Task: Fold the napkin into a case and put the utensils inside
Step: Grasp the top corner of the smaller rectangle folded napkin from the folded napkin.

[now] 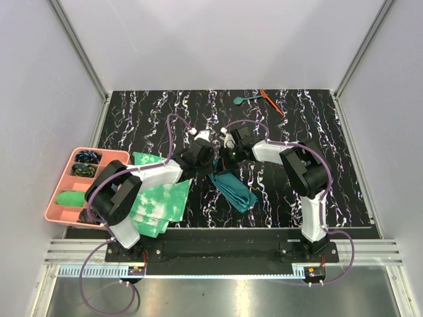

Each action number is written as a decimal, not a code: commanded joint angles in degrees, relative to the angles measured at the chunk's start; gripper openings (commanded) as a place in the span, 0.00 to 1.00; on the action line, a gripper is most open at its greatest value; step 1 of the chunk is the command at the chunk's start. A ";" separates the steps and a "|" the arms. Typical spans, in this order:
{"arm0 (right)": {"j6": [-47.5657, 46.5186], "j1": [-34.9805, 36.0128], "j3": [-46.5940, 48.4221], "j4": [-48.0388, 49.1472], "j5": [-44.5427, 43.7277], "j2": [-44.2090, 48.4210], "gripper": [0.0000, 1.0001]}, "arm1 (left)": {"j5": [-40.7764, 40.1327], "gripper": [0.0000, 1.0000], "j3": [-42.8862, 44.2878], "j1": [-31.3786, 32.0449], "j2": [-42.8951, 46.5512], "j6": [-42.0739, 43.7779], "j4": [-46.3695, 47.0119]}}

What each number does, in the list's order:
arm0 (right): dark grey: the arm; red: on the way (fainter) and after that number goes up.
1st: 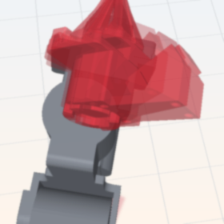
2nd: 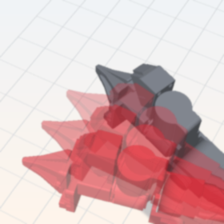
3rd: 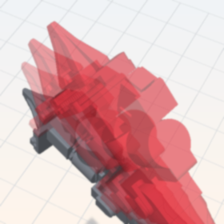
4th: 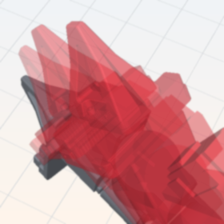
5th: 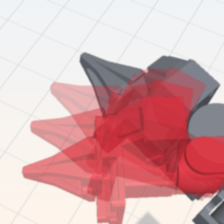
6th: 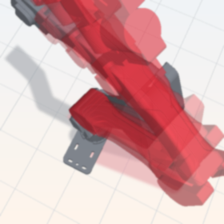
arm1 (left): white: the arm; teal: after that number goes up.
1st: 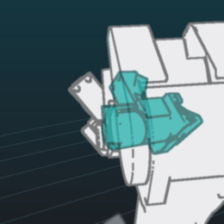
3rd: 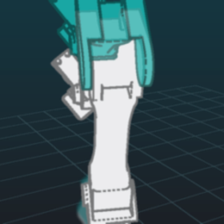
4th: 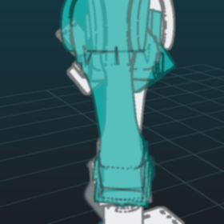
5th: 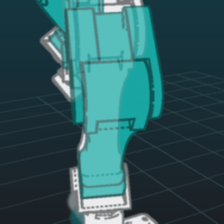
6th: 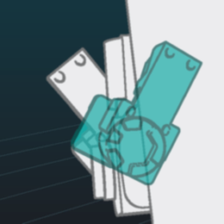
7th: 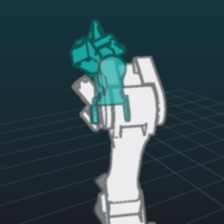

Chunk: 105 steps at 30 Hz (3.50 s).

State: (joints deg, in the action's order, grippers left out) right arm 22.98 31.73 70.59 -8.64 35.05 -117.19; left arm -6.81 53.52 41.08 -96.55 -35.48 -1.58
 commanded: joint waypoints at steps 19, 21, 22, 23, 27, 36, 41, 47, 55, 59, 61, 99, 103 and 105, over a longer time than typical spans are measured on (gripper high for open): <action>1.10 -2.46 -4.40 -0.67 2.92 8.55 0.41 | -0.05 0.00 0.36 -0.04 1.72 -1.34 2.46; 1.27 -3.07 -5.02 -0.67 3.18 9.34 0.42 | -0.05 0.00 0.27 -0.04 1.89 -1.17 2.38; 1.45 -3.07 -5.19 -0.76 3.18 9.69 0.43 | -0.05 0.00 0.27 -0.04 1.98 -1.17 2.46; 1.45 -3.33 -5.37 -0.67 3.45 10.13 0.44 | -0.05 0.00 0.27 -0.04 2.07 -1.17 2.46; 1.36 -4.04 -5.72 -0.67 3.63 11.10 0.47 | -0.05 0.00 0.27 -0.04 1.98 -1.17 2.46; 1.45 -5.01 -4.14 -0.50 3.01 8.64 0.22 | 0.22 0.00 0.45 0.05 2.33 -1.17 2.46; 1.63 -5.01 -3.00 0.64 3.97 6.98 0.13 | 0.22 0.00 0.45 0.05 2.86 -0.99 2.29; 3.21 -5.01 -2.38 3.54 6.78 4.25 0.10 | 0.74 0.00 0.18 -0.04 2.95 -1.43 2.73; 6.28 -4.04 -1.33 7.85 9.07 1.61 0.07 | 1.18 0.00 0.62 -0.04 2.77 -1.43 2.82; 7.34 -3.34 -0.45 8.12 9.77 -0.23 0.07 | 1.53 0.00 0.36 -0.04 2.69 -1.60 3.34; 8.39 -2.99 -0.28 10.84 10.21 -0.85 0.07 | 1.71 0.00 0.19 -0.04 2.69 -1.78 3.52; 13.85 -6.59 -9.23 15.68 13.12 6.53 0.49 | 0.22 0.00 -2.63 -1.35 4.09 -2.57 3.08; 13.49 -6.85 -10.82 14.45 13.03 8.11 0.47 | 0.30 0.00 -2.80 -1.35 3.92 -2.75 3.43; 12.88 -7.03 -11.87 13.75 11.89 8.38 0.47 | 0.39 0.00 -2.98 -1.44 3.83 -2.92 3.52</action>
State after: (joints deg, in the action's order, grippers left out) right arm 37.78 25.32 60.34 6.68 47.27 -112.25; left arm -6.26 50.98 39.88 -94.87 -38.00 -1.08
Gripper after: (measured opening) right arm 0.468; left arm 0.002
